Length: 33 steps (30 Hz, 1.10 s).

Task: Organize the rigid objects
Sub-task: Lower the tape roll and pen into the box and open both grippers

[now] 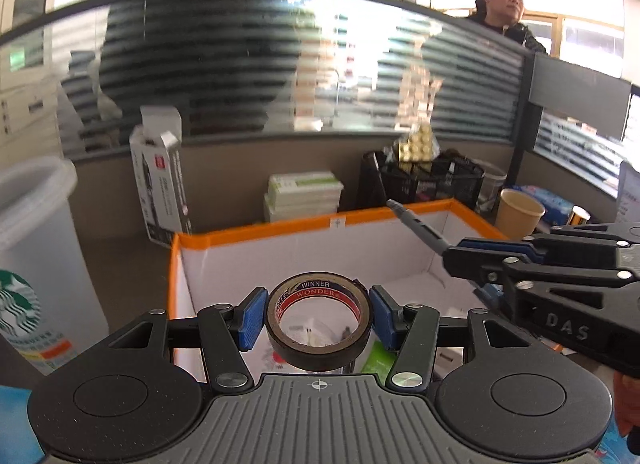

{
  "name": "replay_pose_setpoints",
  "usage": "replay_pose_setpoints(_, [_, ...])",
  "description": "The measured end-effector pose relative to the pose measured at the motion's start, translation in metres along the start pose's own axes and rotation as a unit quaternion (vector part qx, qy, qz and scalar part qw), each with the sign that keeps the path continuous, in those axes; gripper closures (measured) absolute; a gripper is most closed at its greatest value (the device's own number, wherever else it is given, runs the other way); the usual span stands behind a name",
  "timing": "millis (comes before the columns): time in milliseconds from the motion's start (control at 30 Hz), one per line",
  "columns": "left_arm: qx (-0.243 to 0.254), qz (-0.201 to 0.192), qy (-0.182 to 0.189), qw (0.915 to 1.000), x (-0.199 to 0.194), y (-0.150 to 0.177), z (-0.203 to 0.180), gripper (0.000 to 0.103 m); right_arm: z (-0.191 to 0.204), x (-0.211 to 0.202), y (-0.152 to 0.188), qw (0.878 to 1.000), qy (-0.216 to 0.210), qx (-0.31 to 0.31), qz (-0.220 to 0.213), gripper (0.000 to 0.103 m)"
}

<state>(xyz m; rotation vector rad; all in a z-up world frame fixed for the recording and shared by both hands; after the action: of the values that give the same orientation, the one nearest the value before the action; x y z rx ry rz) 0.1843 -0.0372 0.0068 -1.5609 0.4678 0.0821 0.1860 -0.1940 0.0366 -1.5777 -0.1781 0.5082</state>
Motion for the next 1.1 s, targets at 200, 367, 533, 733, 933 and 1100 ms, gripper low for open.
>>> replay_pose_setpoints(200, [-0.003, 0.029, -0.004, 0.9996, 0.015, 0.014, 0.002, 0.05, -0.006, 0.02, 0.024, 0.999, -0.001, 0.015, 0.038, 0.094])
replay_pose_setpoints(367, [-0.005, 0.039, -0.003, 0.9992, 0.02, 0.02, 0.002, 0.05, -0.006, 0.027, 0.036, 0.998, -0.001, 0.013, 0.06, 0.094])
replay_pose_setpoints(533, [-0.002, 0.045, 0.0, 0.999, 0.021, 0.023, 0.0, 0.05, -0.004, 0.032, 0.045, 0.997, 0.001, 0.005, 0.078, 0.094])
replay_pose_setpoints(733, [0.002, 0.053, 0.0, 0.9986, 0.023, 0.029, -0.001, 0.05, -0.003, 0.036, 0.051, 0.996, 0.008, 0.003, 0.091, 0.094])
replay_pose_setpoints(933, [0.001, 0.055, -0.004, 0.9985, 0.024, 0.03, -0.001, 0.049, -0.002, 0.036, 0.05, 0.995, 0.024, -0.007, 0.091, 0.074])
replay_pose_setpoints(1100, [0.0, 0.061, -0.005, 0.9981, 0.025, 0.031, 0.0, 0.048, -0.008, 0.034, 0.05, 0.995, 0.044, -0.01, 0.088, 0.058])
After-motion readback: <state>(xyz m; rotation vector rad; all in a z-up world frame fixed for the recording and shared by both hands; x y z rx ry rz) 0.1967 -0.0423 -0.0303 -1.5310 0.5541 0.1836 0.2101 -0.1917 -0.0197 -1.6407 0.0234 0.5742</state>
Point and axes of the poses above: each gripper's, at about its wrist camera, not at the fingertips, and x roughly the way its jaws point, z to its left, y to its underside, the point moved 4 cm from there along x, roughly the way its jaws point, and after that the axes turned 13 degrees about -z, right-handed, at the moved point
